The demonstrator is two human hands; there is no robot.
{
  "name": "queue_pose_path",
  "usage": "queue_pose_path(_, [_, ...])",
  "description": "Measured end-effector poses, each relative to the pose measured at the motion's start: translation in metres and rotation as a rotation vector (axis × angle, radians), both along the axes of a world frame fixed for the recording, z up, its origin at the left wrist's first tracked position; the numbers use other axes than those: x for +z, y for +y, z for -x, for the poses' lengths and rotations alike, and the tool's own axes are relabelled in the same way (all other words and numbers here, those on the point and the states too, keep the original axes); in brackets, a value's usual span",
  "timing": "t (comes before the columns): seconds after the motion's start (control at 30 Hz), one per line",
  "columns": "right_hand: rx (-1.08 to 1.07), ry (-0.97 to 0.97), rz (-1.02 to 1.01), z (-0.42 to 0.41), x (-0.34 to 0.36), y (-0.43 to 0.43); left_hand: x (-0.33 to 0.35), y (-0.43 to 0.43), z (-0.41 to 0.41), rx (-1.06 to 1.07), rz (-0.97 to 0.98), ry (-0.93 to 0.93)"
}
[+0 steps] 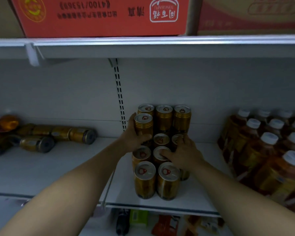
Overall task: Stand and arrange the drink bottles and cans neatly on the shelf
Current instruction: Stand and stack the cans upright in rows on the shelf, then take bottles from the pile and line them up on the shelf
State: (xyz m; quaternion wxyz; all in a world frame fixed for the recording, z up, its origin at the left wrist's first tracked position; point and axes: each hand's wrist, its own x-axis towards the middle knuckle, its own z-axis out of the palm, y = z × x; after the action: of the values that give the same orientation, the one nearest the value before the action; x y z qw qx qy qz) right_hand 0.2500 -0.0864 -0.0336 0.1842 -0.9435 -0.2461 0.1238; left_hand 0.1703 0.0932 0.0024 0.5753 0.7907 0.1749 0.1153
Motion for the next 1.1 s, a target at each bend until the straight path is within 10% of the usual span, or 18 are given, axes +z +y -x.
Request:
queue_pose_path(0.5, [0.193,-0.29,-0.065,0.067,0.091,0.063,0.012,0.087,0.147,-0.054,-0.688,0.503])
queue_pose_path(1.1, [0.503,-0.22,0.037,0.277,0.092,0.42,0.024,0.351,0.409,0.192,-0.79,0.713])
